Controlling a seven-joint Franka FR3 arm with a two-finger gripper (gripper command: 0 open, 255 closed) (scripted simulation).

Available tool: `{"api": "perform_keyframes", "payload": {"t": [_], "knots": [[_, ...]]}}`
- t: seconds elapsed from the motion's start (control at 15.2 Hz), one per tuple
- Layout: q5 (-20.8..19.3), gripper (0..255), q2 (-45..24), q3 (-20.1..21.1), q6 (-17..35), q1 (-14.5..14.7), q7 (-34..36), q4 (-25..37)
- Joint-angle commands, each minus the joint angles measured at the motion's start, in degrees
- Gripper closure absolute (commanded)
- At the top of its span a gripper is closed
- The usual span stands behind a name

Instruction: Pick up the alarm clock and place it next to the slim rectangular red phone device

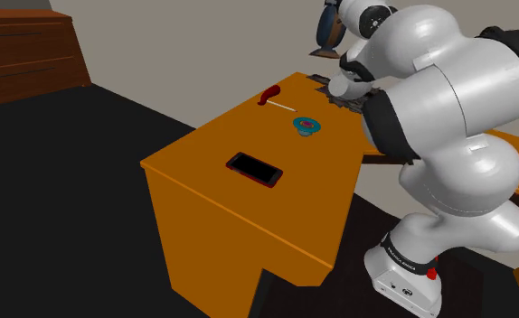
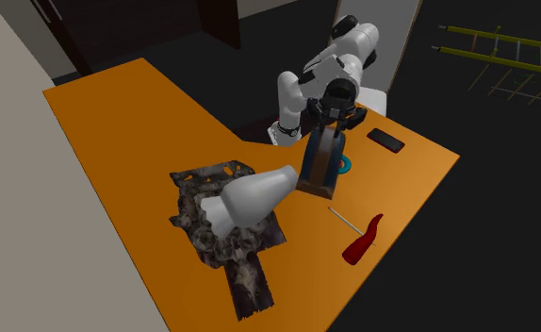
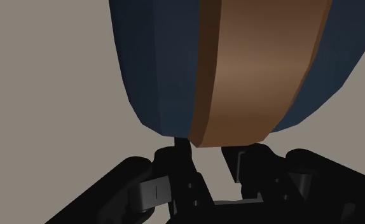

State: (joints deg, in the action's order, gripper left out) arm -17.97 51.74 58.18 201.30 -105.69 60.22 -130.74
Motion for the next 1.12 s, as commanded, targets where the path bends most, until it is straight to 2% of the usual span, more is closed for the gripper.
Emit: {"api": "perform_keyframes", "payload": {"t": [0.0,0.13,0.59,1.06], "knots": [[-0.8,255,-1.1,-1.0,-1.4,1.0,-0.5,1.2],[-1.2,255,-1.7,-1.4,-2.0,1.4,-0.8,1.9],[-0.3,255,6.6,-6.2,-11.4,15.5,0.8,-3.3],[1.1,255,13.9,-7.2,-23.2,27.0,2.0,-4.5]]}}
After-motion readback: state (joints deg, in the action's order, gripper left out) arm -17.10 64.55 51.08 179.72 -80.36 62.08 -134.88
